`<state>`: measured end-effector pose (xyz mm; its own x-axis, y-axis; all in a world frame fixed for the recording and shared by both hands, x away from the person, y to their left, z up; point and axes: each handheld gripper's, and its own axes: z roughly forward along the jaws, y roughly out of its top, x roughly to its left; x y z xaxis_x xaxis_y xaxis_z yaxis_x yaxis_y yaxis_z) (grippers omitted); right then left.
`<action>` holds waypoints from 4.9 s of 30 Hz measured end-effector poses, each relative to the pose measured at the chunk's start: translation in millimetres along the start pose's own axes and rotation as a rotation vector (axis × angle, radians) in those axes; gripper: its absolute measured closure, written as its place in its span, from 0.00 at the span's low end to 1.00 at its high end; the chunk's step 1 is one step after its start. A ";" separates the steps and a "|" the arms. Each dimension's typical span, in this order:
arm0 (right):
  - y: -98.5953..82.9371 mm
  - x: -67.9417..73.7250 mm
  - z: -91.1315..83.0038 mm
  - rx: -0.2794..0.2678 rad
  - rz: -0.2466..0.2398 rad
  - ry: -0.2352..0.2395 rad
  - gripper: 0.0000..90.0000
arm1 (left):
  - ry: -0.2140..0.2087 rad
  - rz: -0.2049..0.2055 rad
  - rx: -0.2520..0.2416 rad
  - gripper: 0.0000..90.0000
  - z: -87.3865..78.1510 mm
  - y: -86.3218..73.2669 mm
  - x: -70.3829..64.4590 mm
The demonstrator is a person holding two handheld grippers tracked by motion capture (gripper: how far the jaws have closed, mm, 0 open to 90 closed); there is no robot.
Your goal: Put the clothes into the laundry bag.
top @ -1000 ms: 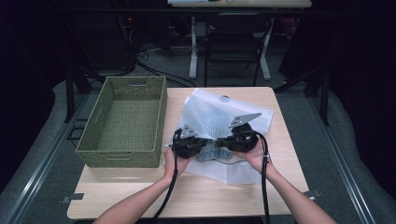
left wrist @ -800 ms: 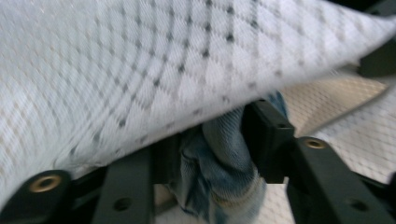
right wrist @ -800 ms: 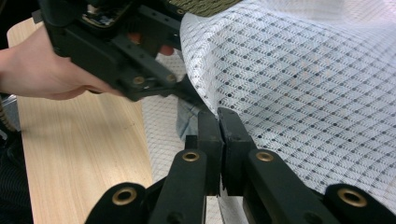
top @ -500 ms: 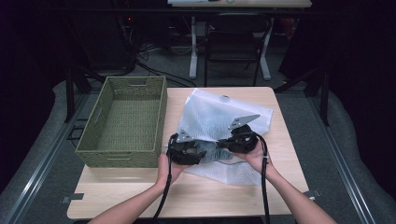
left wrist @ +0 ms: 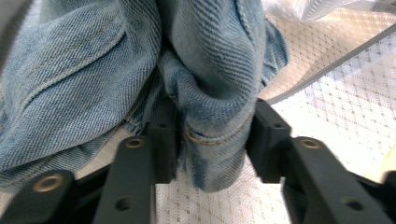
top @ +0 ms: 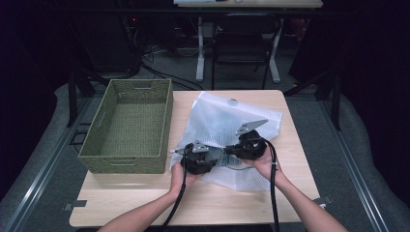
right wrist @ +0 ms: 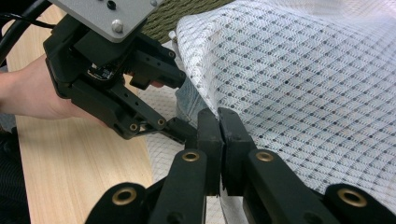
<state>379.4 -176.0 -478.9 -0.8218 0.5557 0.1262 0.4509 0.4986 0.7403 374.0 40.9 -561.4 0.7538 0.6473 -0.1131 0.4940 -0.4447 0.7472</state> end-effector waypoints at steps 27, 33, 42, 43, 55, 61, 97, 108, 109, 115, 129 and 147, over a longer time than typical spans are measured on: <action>0.0 -6.1 -6.6 -0.020 0.047 -0.002 0.98 | 0.004 -0.057 -0.082 0.45 -0.1 14.3 2.9; 2.0 -4.8 -4.3 -0.020 0.036 0.001 0.98 | 0.001 -0.055 -0.076 0.52 1.5 12.1 -0.4; 2.6 -3.6 -7.2 -0.047 0.047 0.012 0.99 | 0.029 -0.124 -0.171 0.78 15.7 12.5 -0.5; 3.2 -4.1 -8.9 -0.060 0.052 0.024 0.99 | 0.038 -0.129 -0.183 0.79 16.0 14.5 -0.1; -3.0 -9.7 -5.2 -0.003 0.058 0.001 0.98 | -0.014 -0.096 -0.127 0.55 5.1 17.5 5.1; -2.7 -8.9 -7.1 -0.008 0.052 -0.001 0.99 | -0.065 -0.054 -0.080 0.47 -30.4 6.2 6.4; -6.6 -8.2 -17.6 -0.003 0.052 0.018 0.99 | 0.065 0.167 -0.067 0.98 -33.7 27.0 9.4; -9.6 -4.8 -16.7 0.031 0.032 0.023 0.98 | 0.010 0.227 -0.028 0.98 -53.5 23.2 7.6; -9.8 -4.3 -16.5 0.031 0.030 0.021 0.98 | 0.006 0.232 -0.024 0.98 -54.3 22.2 7.4; -13.6 1.9 -15.5 0.060 0.009 -0.001 0.98 | -0.013 0.293 0.026 0.98 -53.9 16.2 1.4; -29.4 -2.8 16.0 0.195 -0.012 -0.028 0.98 | 0.026 0.358 0.136 0.81 -26.5 -0.7 0.7; -40.0 -12.3 34.4 0.251 -0.014 -0.042 0.98 | 0.022 0.322 0.155 1.00 -9.1 -2.6 8.0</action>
<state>383.4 -179.9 -532.8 -0.8159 0.5719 0.0855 0.5161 0.6535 0.5537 374.8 52.9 -558.3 0.8728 0.4711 0.1280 0.2935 -0.7159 0.6335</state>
